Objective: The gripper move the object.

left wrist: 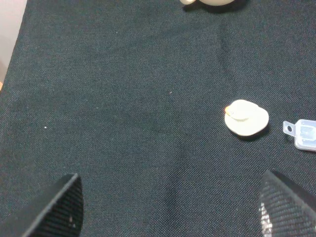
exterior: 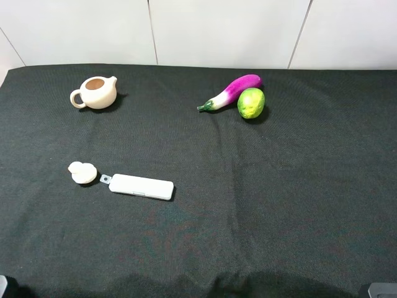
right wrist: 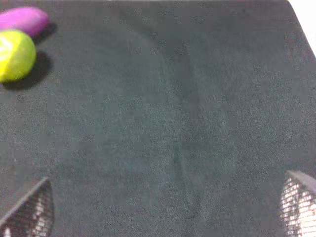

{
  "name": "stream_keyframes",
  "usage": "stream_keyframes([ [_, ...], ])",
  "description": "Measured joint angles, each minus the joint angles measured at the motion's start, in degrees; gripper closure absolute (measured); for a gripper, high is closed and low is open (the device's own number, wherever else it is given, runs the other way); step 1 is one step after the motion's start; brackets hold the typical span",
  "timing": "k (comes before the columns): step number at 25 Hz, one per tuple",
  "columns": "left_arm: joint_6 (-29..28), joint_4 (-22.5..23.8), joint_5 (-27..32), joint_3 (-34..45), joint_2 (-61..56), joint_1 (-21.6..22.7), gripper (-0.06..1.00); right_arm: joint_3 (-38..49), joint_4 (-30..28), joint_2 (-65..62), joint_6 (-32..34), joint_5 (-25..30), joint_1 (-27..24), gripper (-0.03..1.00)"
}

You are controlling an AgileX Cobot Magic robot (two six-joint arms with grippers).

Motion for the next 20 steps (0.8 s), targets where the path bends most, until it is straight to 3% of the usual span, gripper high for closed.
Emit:
stream_keyframes([
  [20,0.0,0.0,0.0,0.0,0.0,0.0,0.18,0.0,2.8,-5.5,-3.0,-0.6,2.9,0.27],
])
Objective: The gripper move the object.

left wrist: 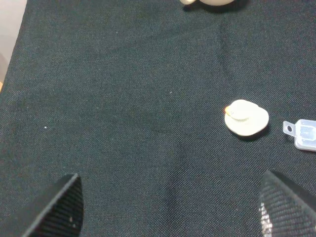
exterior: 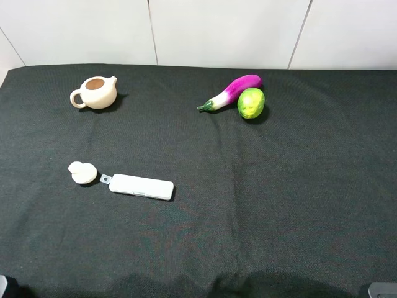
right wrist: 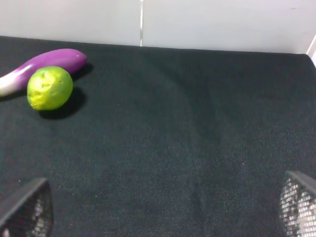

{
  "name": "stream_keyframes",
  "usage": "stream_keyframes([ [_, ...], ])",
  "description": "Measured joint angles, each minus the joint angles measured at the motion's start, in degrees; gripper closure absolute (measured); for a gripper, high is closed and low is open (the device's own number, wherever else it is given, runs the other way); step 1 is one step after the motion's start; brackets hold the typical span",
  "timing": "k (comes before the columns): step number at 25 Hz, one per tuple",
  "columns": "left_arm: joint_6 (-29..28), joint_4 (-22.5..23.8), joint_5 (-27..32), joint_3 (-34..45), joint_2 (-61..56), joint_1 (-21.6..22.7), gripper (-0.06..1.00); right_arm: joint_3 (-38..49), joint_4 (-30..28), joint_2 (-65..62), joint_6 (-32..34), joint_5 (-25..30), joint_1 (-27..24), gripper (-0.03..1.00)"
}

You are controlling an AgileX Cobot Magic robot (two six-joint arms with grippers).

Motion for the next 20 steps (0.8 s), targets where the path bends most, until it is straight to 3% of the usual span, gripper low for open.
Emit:
stream_keyframes([
  [20,0.0,0.0,0.0,0.0,0.0,0.0,0.18,0.0,0.0,0.0,0.0,0.0,0.0,0.27],
])
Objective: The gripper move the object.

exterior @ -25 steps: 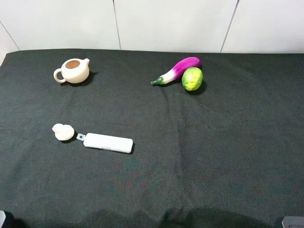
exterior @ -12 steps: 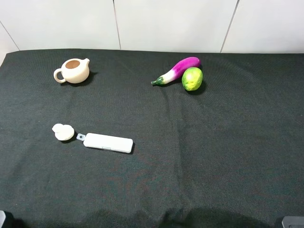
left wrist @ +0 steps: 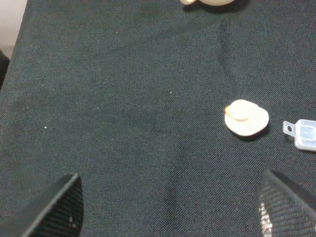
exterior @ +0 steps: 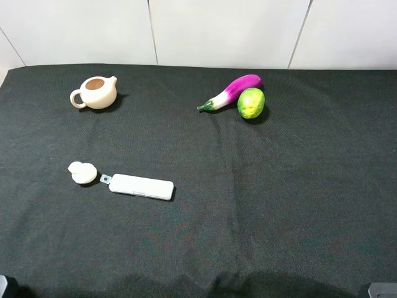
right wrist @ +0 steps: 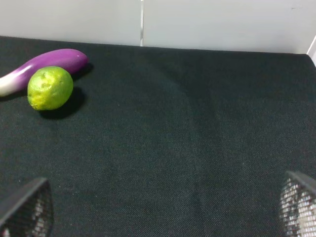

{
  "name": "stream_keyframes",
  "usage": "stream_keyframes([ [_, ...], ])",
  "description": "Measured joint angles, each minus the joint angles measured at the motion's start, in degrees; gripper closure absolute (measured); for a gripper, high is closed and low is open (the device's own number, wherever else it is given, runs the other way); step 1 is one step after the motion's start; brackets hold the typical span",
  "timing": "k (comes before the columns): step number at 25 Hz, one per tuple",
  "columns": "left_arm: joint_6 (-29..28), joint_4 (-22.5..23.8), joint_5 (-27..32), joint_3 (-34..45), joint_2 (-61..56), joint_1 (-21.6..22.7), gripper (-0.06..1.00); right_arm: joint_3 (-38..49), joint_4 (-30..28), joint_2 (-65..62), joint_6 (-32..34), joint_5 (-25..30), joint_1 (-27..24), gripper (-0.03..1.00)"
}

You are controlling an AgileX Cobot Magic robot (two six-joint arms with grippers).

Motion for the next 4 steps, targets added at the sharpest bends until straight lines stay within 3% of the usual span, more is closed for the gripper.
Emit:
stream_keyframes([
  [4,0.0,0.0,0.0,0.0,0.0,0.0,0.18,0.0,0.0,0.0,0.0,0.0,0.0,0.27],
])
